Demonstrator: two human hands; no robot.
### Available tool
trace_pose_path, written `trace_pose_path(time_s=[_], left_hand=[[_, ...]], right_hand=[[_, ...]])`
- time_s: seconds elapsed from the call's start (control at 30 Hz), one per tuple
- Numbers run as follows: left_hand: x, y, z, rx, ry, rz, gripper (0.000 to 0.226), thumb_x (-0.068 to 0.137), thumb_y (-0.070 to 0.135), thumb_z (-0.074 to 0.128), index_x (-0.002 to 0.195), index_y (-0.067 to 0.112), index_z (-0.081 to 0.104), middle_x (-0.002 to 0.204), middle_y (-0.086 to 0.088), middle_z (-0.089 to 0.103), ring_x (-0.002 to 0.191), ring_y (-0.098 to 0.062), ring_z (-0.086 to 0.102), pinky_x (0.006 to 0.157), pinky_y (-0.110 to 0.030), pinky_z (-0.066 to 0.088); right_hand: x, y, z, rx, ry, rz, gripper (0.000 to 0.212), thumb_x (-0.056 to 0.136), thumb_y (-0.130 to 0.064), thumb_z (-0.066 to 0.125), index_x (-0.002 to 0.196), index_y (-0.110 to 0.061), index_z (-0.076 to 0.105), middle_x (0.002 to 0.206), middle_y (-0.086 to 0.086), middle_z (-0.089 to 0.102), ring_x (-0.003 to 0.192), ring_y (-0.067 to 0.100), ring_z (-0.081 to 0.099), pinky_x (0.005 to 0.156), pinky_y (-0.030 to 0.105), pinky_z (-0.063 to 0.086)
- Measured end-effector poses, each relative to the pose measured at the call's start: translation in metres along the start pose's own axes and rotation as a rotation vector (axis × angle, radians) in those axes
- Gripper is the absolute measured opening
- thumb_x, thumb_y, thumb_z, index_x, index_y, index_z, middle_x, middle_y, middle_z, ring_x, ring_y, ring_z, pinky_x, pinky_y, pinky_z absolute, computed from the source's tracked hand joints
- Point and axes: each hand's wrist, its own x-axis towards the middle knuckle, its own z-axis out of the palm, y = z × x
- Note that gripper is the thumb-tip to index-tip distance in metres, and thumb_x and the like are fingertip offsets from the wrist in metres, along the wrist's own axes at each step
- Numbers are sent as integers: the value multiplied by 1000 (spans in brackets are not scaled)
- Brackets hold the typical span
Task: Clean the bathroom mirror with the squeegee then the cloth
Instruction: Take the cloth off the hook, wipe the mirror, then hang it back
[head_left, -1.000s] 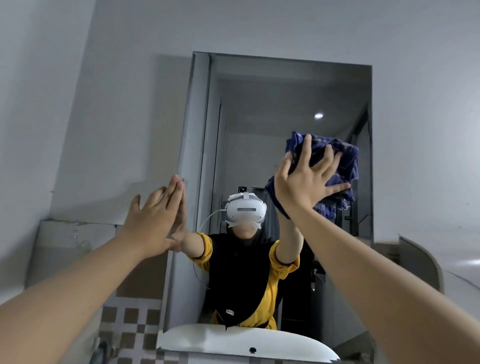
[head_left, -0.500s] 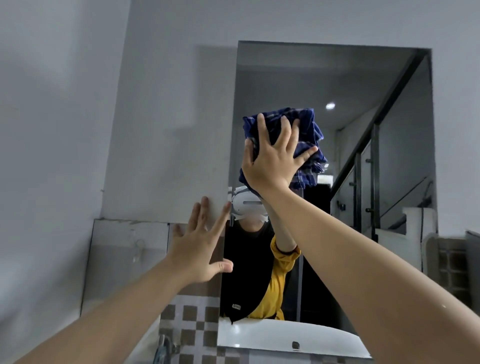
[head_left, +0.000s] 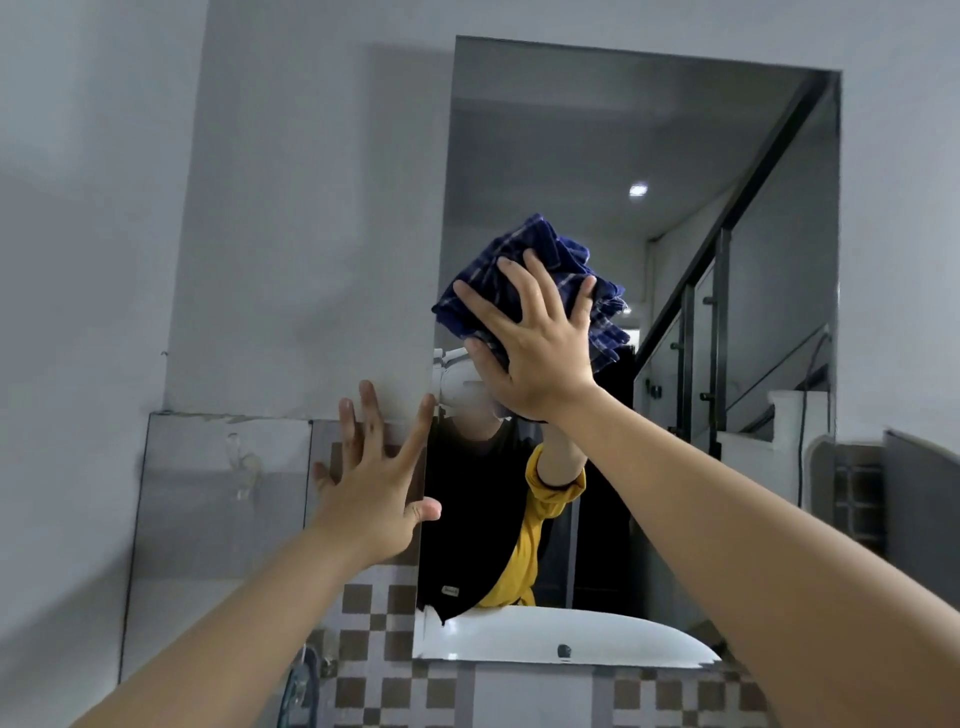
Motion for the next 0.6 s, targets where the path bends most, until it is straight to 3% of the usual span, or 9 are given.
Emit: trace_pose_path(time_s=[0.1, 0.37, 0.6], left_hand=[[-1, 3, 3, -58, -32, -36, 105, 87, 38, 58, 125, 54, -39, 126, 0, -64, 120, -32, -52, 105, -71, 2], [0, 9, 6, -61, 4, -87, 112, 85, 26, 62, 122, 58, -39, 131, 0, -60, 123, -31, -49, 106, -70, 4], [0, 11, 12, 48, 93, -108, 116, 88, 17, 60, 119, 54, -45, 127, -1, -61, 122, -30, -49, 109, -65, 5]], right_hand=[[-17, 21, -5, -15, -6, -16, 51, 92, -48, 47, 142, -39, 42, 149, 9, 37, 145, 31, 19, 105, 73, 3], [-60, 92, -30, -56, -38, 74, 52, 92, -53, 37, 142, -41, 39, 150, 8, 33, 145, 30, 16, 106, 72, -1], [-96, 155, -48, -95, -12, 307, 55, 90, -54, 35, 143, -42, 37, 153, 9, 28, 146, 30, 15, 108, 73, 0]])
